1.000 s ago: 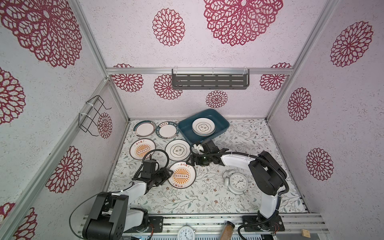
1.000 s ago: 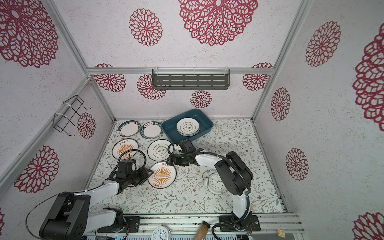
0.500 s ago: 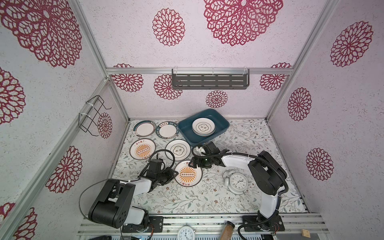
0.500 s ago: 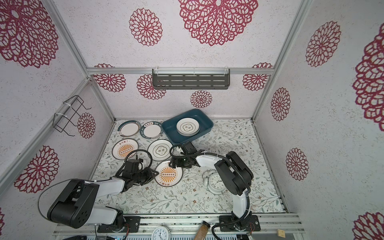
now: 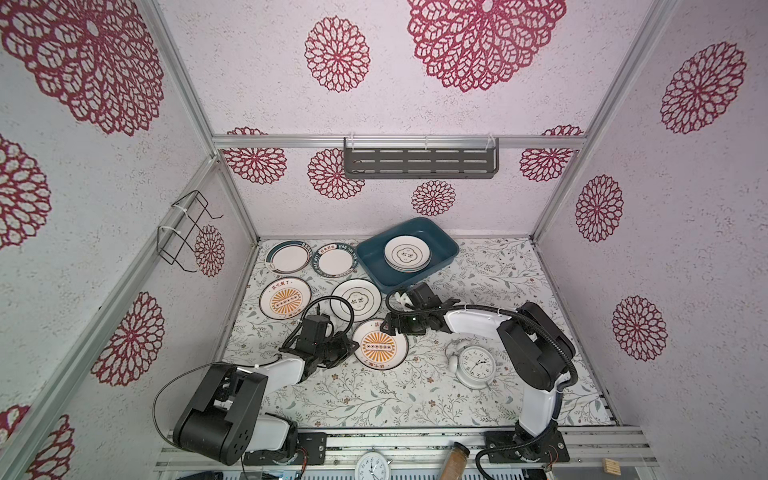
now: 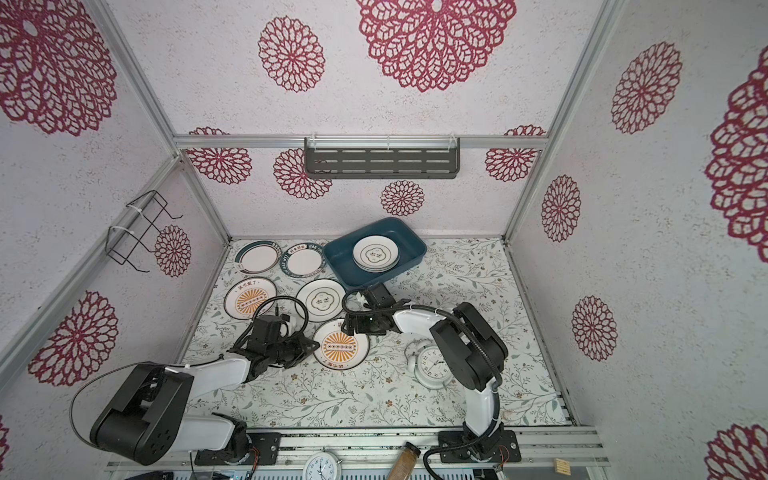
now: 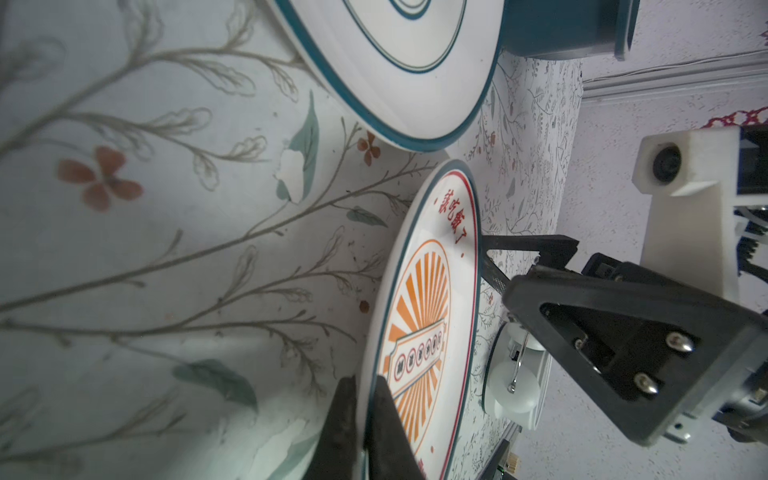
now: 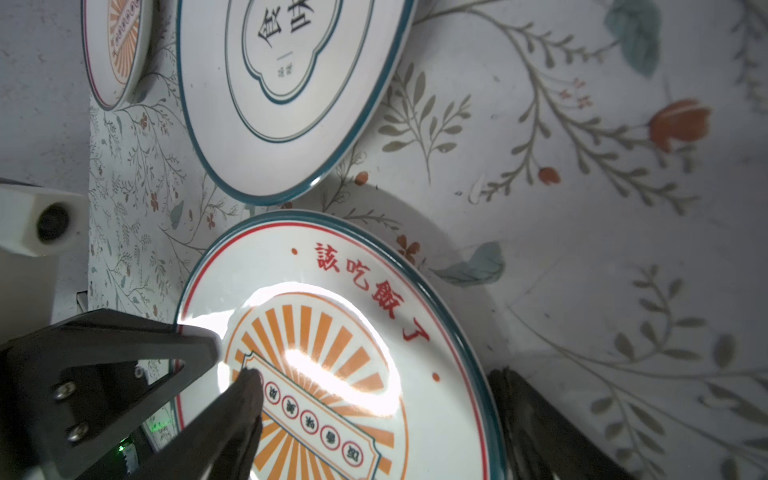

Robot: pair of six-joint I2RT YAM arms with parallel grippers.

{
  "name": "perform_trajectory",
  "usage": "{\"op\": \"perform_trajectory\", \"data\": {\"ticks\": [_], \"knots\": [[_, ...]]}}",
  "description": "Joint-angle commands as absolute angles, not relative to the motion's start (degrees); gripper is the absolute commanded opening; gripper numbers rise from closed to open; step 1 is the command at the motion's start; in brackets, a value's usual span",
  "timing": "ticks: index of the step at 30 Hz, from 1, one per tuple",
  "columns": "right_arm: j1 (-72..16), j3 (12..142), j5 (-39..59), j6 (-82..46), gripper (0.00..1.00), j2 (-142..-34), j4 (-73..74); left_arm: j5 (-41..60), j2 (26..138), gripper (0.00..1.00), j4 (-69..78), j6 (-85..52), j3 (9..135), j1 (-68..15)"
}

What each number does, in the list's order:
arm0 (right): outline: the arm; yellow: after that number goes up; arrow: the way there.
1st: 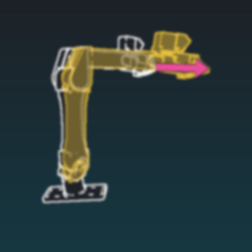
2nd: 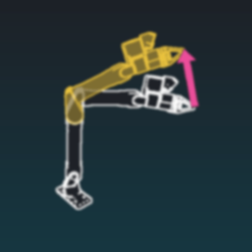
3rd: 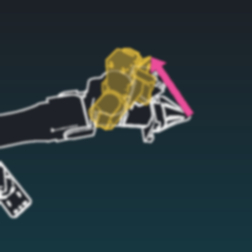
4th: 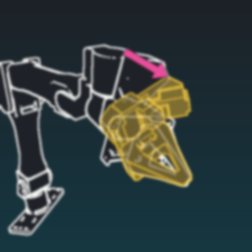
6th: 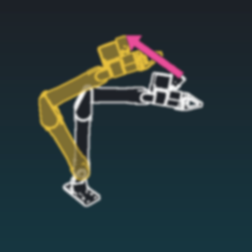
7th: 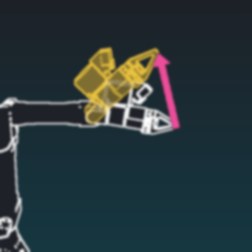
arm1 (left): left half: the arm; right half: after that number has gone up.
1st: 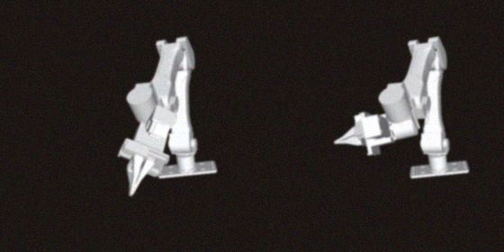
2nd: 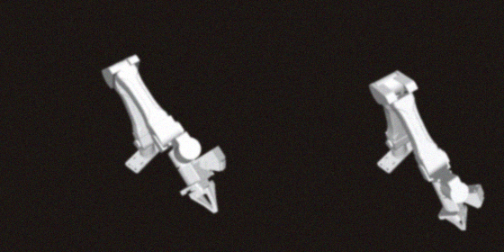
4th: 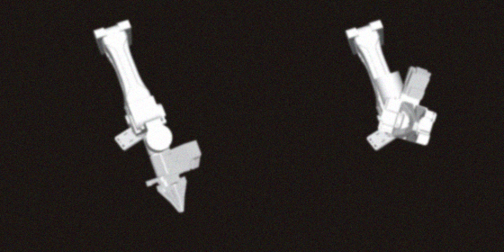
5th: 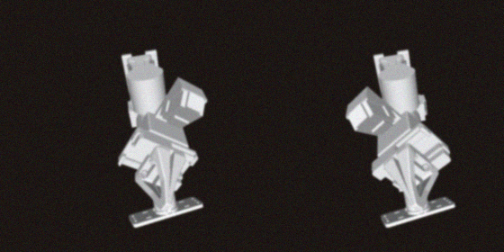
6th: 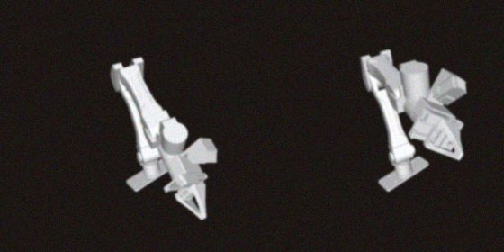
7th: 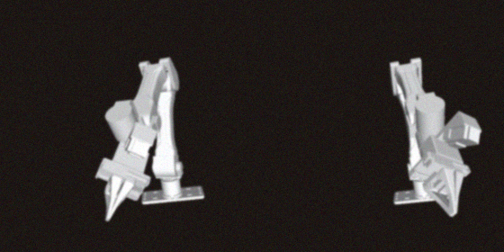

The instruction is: Place the plates into the plastic bin on the countertop

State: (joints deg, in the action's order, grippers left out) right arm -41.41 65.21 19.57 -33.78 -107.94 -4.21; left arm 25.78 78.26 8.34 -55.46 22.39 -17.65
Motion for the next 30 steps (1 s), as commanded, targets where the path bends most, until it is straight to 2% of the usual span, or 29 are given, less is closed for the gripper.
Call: {"op": "perform_trajectory", "data": {"ticks": [1, 15, 22, 30], "knots": [[-41.9, 66.6, 18.1, -31.9, 0.91, -101.8, -4.2, 22.6, 75.7, 0.0, -1.3, -52.6, 23.6, -18.1], [-38.7, 66.6, 8.8, -28.2, 0.99, -88.5, -3.0, 22.2, 62.2, 0.0, -21.4, -45.0, 39.7, -18.7], [-36.0, 64.2, 2.7, -27.4, 0.99, -80.2, -0.5, 21.6, 62.0, 0.0, -21.3, -44.6, 46.2, -18.7], [-31.5, 58.8, 1.3, -27.2, 0.99, -70.4, 1.2, 22.3, 66.7, 0.0, -21.0, -44.0, 54.8, -18.7]]}}
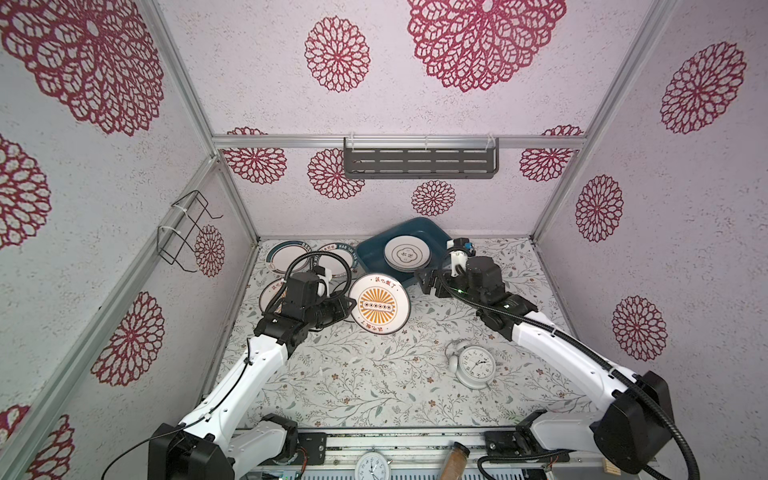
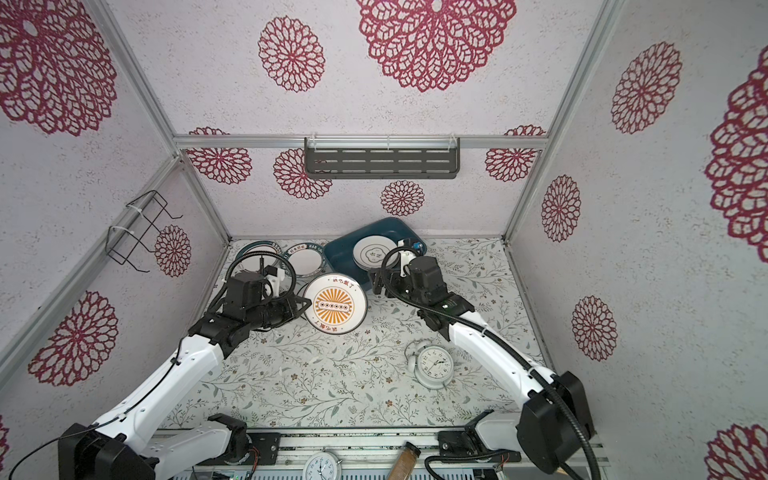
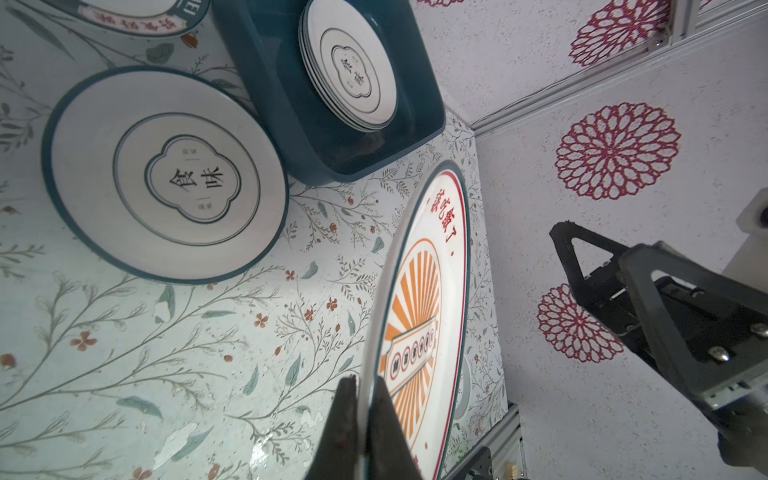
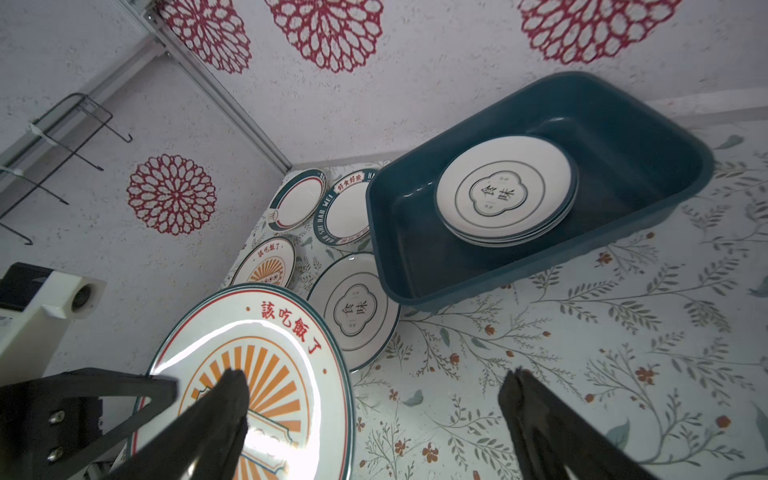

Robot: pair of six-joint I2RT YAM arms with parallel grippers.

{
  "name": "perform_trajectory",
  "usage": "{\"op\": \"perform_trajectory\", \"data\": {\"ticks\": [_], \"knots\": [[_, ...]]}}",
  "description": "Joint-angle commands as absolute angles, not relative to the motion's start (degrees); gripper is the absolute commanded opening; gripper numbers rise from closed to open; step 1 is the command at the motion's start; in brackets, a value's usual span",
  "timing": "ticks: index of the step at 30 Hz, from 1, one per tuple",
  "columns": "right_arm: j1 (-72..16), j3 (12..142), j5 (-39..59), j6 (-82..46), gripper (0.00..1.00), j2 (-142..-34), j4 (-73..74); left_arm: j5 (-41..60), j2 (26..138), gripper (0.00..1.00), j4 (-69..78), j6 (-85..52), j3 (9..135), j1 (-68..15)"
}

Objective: Place the plates into the plastic bin on the countertop
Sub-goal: 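Lower the sunburst plate into the teal bin with left gripper while right draws back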

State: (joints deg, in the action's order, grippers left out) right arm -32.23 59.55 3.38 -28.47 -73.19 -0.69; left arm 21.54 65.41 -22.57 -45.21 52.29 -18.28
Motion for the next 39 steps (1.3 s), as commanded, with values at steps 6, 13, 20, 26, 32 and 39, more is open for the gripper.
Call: {"op": "perform_trajectory", "data": {"ticks": [6, 13, 20, 26, 32, 39], "knots": [[-30.4, 56.3, -0.1, -27.2, 0.99, -67.0, 1.3, 22.5, 71.8, 0.0, -18.4, -45.0, 59.1, -18.7], [-29.0, 54.9, -0.7, -27.3, 0.99, -65.3, 0.5, 20.9, 82.1, 0.0, -18.2, -43.5, 68.0, -18.5], [-28.4, 53.1, -3.0, -27.6, 0.99, -62.3, -0.7, 19.7, 95.4, 0.0, -15.7, -43.3, 79.8, -18.3], [-28.1, 51.8, -7.1, -27.6, 0.99, -58.6, -3.1, 18.4, 109.4, 0.0, -16.9, -46.9, 92.6, -18.0], [-28.0, 50.4, -9.9, -29.2, 0.99, -55.1, -6.5, 18.7, 123.6, 0.0, -17.6, -48.2, 107.8, -18.1], [-27.9, 48.5, -10.8, -31.5, 0.99, -53.7, -6.9, 17.0, 133.8, 0.0, -17.0, -51.1, 118.5, -18.0]]}}
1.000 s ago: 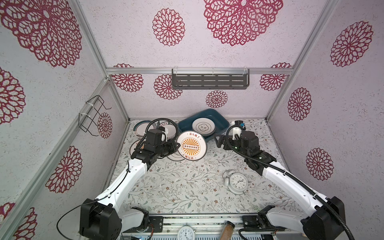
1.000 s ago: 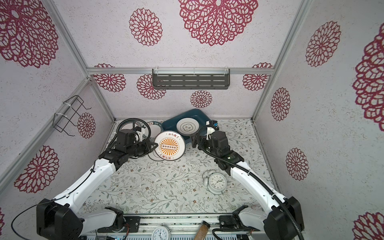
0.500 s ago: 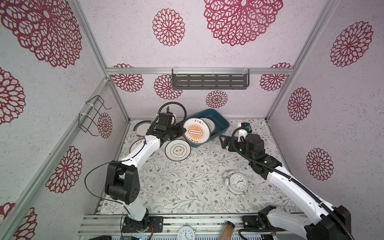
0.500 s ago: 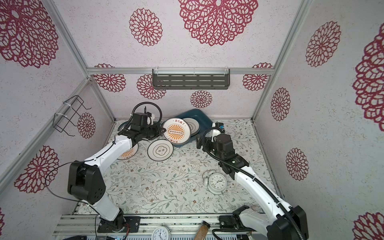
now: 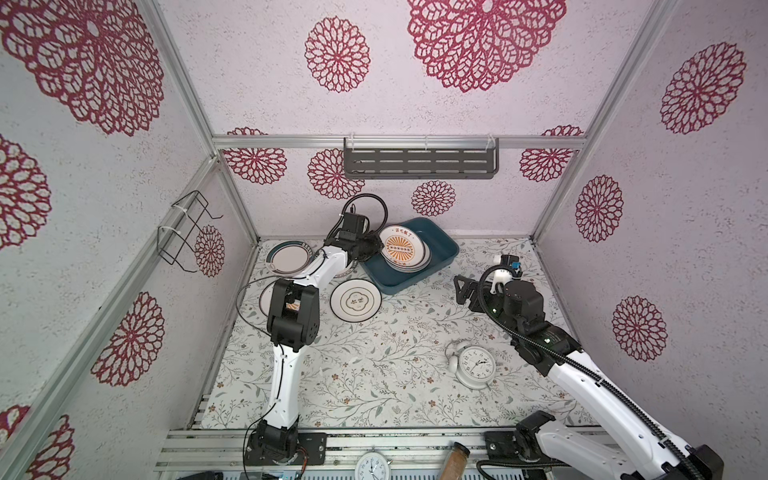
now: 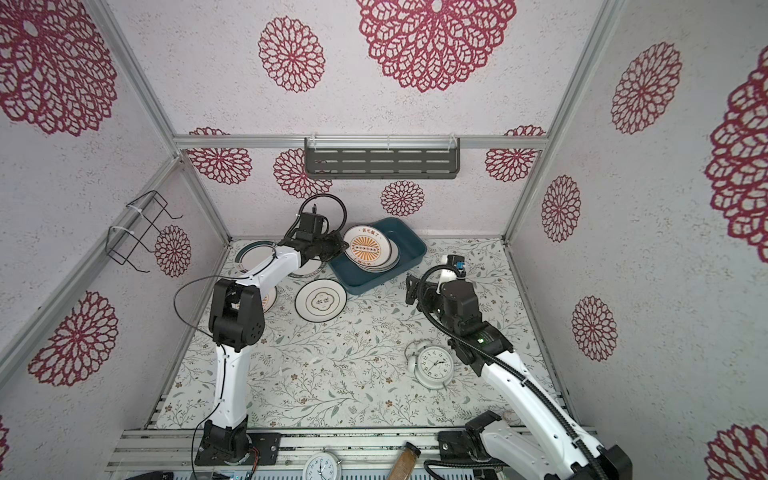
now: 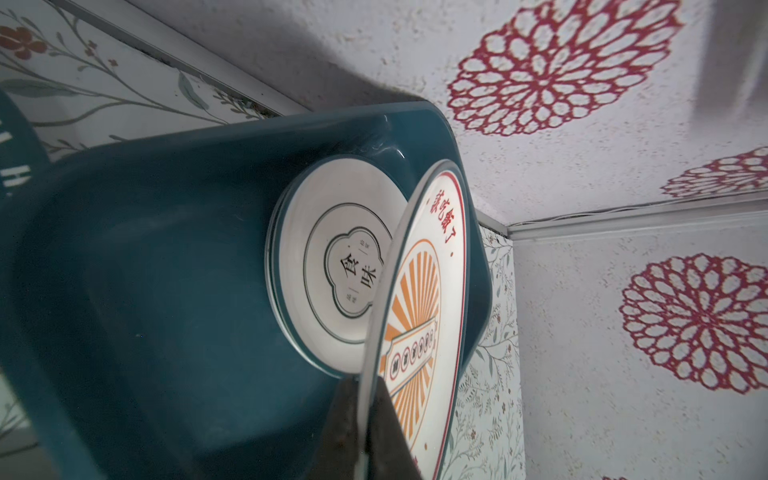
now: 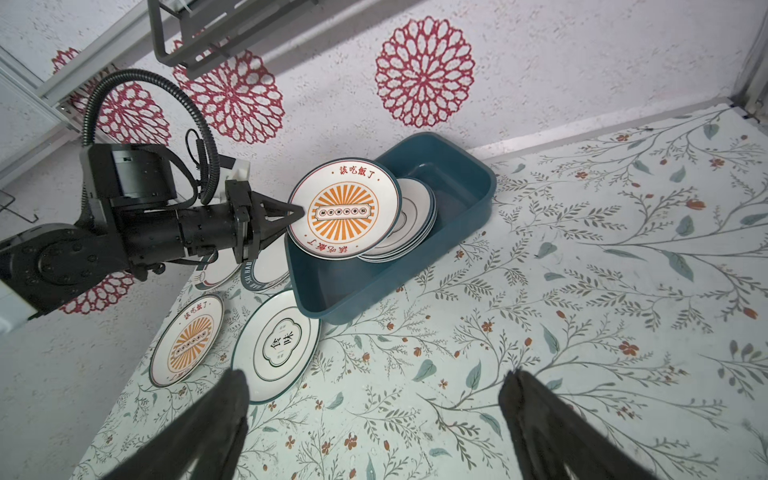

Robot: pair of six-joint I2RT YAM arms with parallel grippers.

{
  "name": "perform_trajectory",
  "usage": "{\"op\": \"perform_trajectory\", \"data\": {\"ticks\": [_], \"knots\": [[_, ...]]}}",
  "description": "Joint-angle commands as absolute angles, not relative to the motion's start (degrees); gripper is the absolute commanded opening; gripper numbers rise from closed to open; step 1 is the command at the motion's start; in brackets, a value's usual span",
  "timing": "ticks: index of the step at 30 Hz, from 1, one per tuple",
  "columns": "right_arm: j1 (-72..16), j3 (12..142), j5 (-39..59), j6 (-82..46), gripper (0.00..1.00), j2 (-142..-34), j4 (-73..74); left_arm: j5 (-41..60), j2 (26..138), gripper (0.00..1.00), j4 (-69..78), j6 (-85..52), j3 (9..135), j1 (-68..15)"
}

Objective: Place the plates into the plastic bin on the countertop
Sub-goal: 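Lower the sunburst plate into the teal bin with left gripper while right draws back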

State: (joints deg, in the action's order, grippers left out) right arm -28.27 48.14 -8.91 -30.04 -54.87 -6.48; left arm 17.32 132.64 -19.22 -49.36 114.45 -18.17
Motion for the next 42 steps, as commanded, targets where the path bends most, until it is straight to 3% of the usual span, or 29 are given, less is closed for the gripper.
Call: {"op": "perform_trajectory", "data": {"ticks": [1, 15, 30, 33, 36, 42], "knots": [[-27.9, 48.5, -11.0, -31.7, 0.99, -53.6, -7.1, 17.1, 134.9, 0.0, -16.3, -51.9, 119.4, -18.0], [-27.8, 50.2, -10.7, -31.6, 0.99, -55.1, -7.9, 17.3, 143.2, 0.0, -4.0, -64.4, 120.8, -18.9], [-27.6, 49.5, -13.9, -29.4, 0.99, -54.1, -10.2, 17.5, 147.7, 0.0, -5.1, -68.1, 122.9, -20.2], [-27.5, 49.3, -14.0, -29.0, 0.99, -54.0, -10.1, 17.3, 147.7, 0.05, -5.3, -68.2, 122.9, -20.2], [-27.3, 49.1, -13.9, -28.8, 0.99, -53.9, -10.1, 17.4, 147.4, 0.2, -5.5, -67.5, 122.8, -20.4], [-27.2, 48.8, -13.3, -28.7, 0.99, -54.1, -9.5, 15.6, 145.9, 0.35, -9.0, -63.9, 123.0, -20.9]]}}
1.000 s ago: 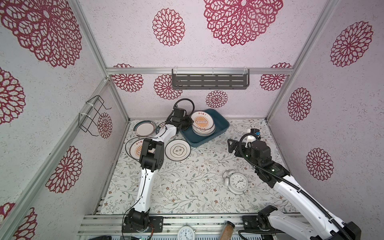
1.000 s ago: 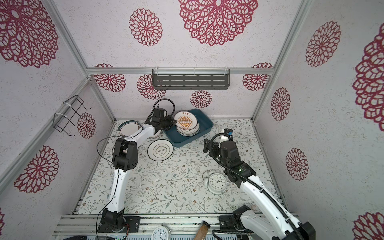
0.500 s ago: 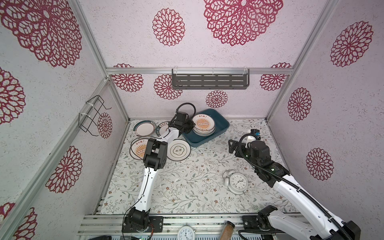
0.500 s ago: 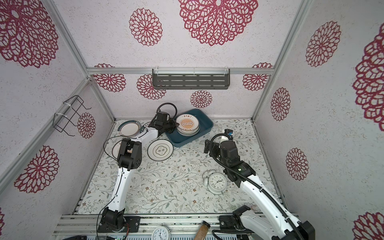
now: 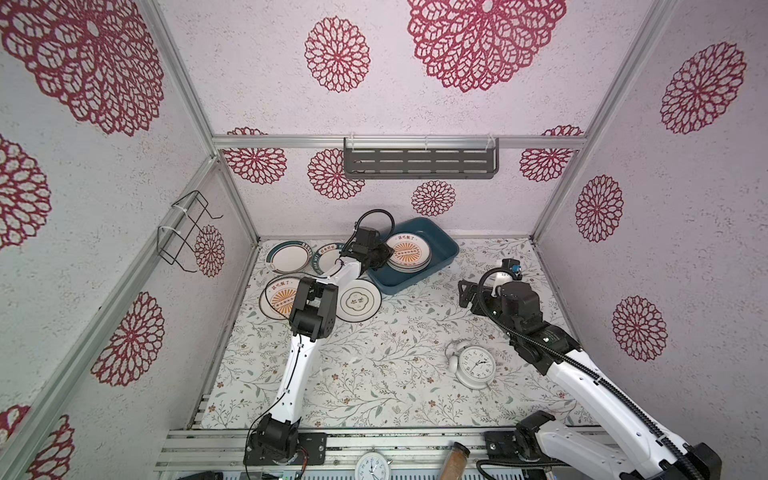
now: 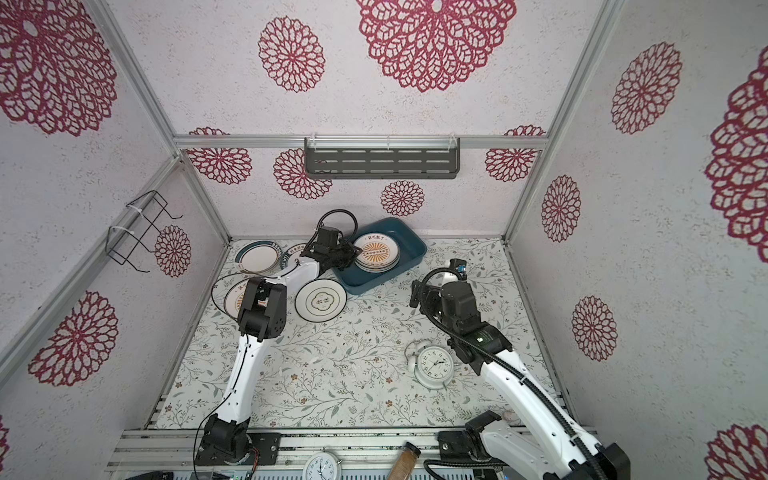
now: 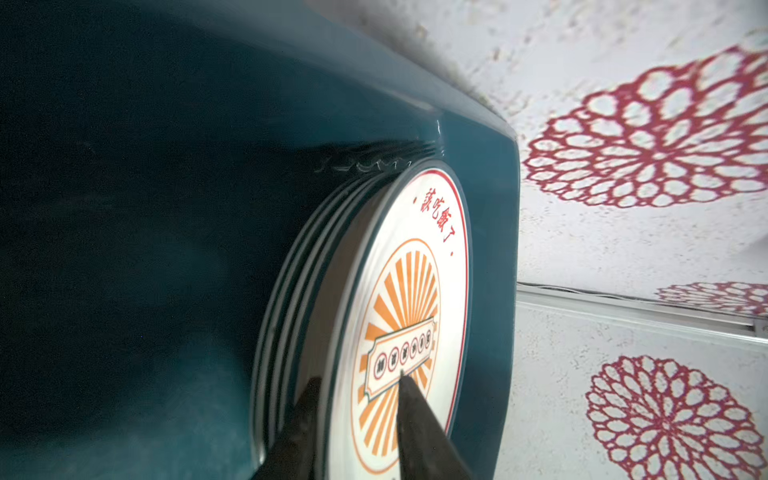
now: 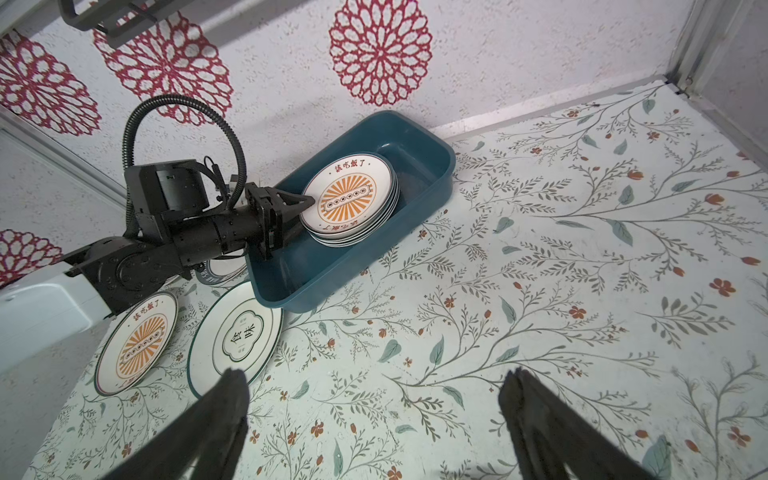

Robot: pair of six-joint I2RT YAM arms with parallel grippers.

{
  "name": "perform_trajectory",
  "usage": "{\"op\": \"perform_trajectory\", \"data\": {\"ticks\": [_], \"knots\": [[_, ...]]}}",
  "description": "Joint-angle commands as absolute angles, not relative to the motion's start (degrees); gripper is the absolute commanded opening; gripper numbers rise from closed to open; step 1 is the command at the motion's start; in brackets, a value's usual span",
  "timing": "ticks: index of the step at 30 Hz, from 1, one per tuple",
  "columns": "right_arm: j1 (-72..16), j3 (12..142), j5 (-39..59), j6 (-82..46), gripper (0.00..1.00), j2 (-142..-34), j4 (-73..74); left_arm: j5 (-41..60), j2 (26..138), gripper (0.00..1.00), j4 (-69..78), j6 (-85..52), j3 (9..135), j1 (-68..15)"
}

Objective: Place the plates into the plastic bin on the countertop
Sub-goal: 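Lower the sunburst plate into the teal bin with left gripper while right draws back, then open the left gripper to release the plate and lift it away from the bin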

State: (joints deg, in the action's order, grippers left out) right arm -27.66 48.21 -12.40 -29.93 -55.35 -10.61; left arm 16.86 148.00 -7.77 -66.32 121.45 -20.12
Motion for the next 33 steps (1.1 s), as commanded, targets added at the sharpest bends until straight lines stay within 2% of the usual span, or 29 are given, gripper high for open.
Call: {"op": "perform_trajectory", "data": {"ticks": [1, 3, 10, 16, 27, 32, 33], "knots": [[-27.2, 48.7, -13.3, -28.7, 0.99, -54.2, -9.5, 15.6, 145.9, 0.37, -9.8, -63.4, 123.5, -20.9], [-27.2, 48.6, -13.5, -28.8, 0.99, -54.1, -9.5, 15.5, 145.8, 0.42, -11.8, -62.1, 124.2, -20.8], [-27.1, 47.8, -13.9, -29.0, 0.99, -53.8, -9.6, 14.2, 144.5, 0.73, -18.7, -57.1, 126.1, -21.0], [-27.0, 47.8, -14.1, -28.6, 0.99, -53.9, -9.2, 12.1, 144.2, 0.88, -26.8, -51.6, 130.1, -21.3], [-26.9, 47.8, -14.0, -28.1, 0.99, -54.3, -9.4, 1.0, 140.8, 0.97, -38.0, -39.5, 132.5, -21.2], [-26.8, 48.7, -12.9, -27.6, 0.99, -55.9, -8.6, -0.6, 134.0, 1.0, -35.1, -35.3, 125.5, -21.2], [-26.8, 48.8, -12.7, -27.6, 0.99, -56.3, -8.2, -0.5, 131.8, 0.97, -33.8, -34.9, 123.5, -21.2]]}}
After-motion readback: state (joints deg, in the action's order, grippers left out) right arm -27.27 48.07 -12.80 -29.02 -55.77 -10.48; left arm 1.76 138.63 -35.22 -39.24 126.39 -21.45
